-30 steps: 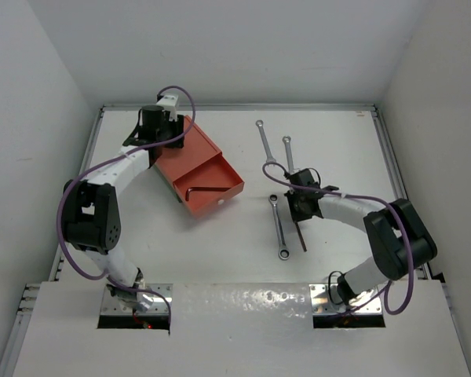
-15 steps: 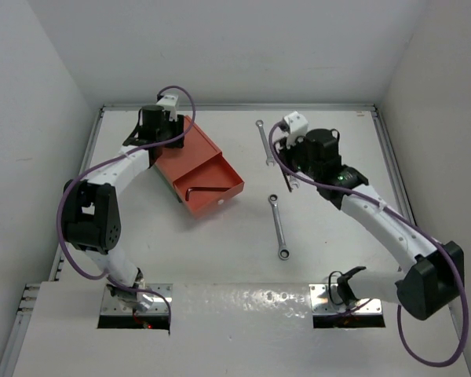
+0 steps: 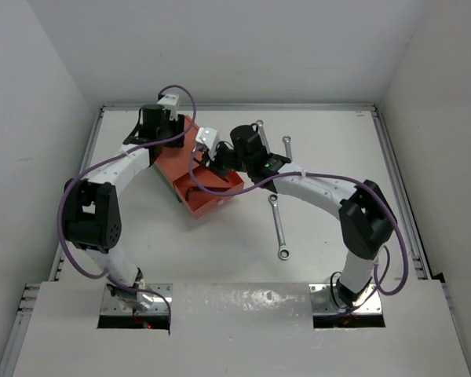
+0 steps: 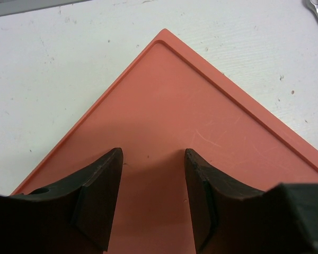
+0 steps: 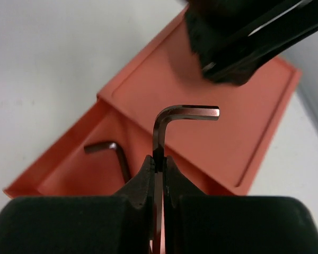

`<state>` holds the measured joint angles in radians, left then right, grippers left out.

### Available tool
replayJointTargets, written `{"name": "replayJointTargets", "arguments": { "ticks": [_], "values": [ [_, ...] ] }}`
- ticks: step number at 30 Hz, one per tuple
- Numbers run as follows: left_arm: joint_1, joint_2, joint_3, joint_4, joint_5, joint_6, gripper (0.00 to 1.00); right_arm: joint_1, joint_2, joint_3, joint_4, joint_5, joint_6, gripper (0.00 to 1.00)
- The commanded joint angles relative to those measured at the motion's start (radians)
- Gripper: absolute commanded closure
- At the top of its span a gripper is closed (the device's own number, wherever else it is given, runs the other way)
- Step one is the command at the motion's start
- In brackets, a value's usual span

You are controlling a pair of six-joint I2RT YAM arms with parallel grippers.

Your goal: Sort the tools into containers

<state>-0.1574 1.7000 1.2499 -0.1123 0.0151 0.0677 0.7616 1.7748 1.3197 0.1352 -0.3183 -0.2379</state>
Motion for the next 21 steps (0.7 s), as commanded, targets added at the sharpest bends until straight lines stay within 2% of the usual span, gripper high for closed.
{"name": "replayJointTargets", "arguments": {
  "ticks": [1, 5, 6, 9, 13, 17, 21],
  "values": [
    [-0.005, 0.006, -0.023, -0.115, -0.006, 0.007, 0.52, -0.002, -0.006, 0.020, 0.015, -0.108, -0.093, 1.00],
    [-0.005, 0.021, -0.026, -0.109, -0.003, 0.014, 0.52, 0.015, 0.001, -0.040, 0.004, -0.114, -0.182, 1.00],
    [-0.005, 0.026, -0.024, -0.109, -0.003, 0.015, 0.52, 0.016, 0.009, -0.034, -0.020, -0.113, -0.187, 0.96],
    [-0.005, 0.049, -0.004, -0.128, -0.001, 0.006, 0.52, 0.018, 0.043, 0.013, -0.083, -0.094, -0.186, 0.68],
    [-0.005, 0.058, -0.003, -0.133, 0.000, 0.007, 0.52, 0.025, 0.023, 0.018, -0.046, -0.081, -0.167, 0.44],
    [-0.005, 0.062, -0.003, -0.125, -0.039, 0.020, 0.52, 0.033, -0.005, 0.050, -0.014, -0.044, -0.117, 0.40],
    [-0.005, 0.055, -0.013, -0.122, -0.049, 0.029, 0.52, 0.033, -0.069, 0.082, -0.034, 0.060, 0.092, 0.40]
  ]
}}
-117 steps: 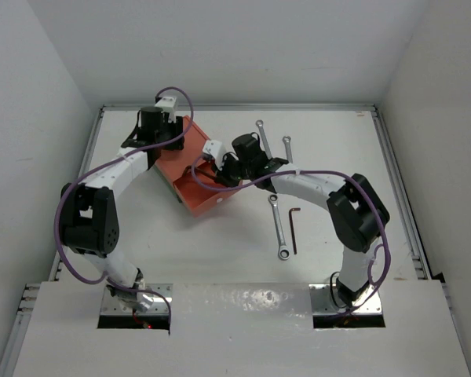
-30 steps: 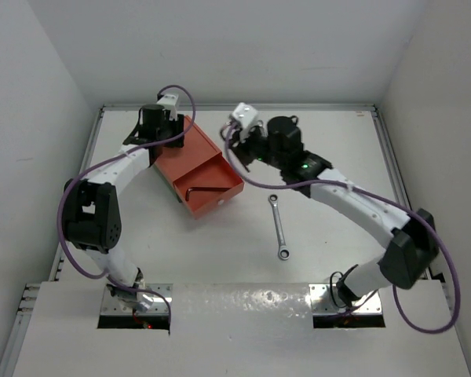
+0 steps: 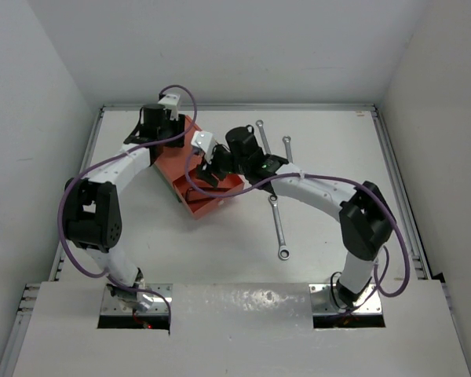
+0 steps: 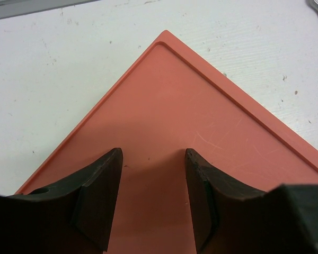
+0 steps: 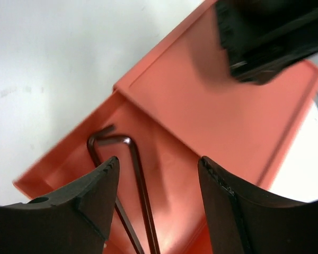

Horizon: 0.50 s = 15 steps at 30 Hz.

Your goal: Sort the tools into containers

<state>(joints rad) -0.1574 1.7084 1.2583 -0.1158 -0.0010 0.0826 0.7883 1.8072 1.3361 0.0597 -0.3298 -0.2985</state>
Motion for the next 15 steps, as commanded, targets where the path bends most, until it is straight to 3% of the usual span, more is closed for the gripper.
{"name": "replayJointTargets", "arguments": {
  "ticks": [1, 4, 10, 15],
  "values": [
    [-0.005, 0.042, -0.026, -0.113, -0.034, 0.017, 0.52, 0.006, -0.121, 0.063, 0.025, 0.095, 0.186, 0.41],
    [-0.007, 0.037, -0.036, -0.099, -0.040, 0.017, 0.52, 0.006, -0.206, -0.026, -0.007, 0.199, 0.292, 0.54],
    [-0.005, 0.043, -0.033, -0.097, -0.027, 0.022, 0.52, 0.006, -0.295, -0.242, -0.176, 0.232, 0.400, 0.84],
    [-0.005, 0.053, -0.039, -0.099, -0.024, 0.031, 0.52, 0.014, -0.330, -0.426, -0.060, 0.189, 0.463, 0.99]
  ]
}}
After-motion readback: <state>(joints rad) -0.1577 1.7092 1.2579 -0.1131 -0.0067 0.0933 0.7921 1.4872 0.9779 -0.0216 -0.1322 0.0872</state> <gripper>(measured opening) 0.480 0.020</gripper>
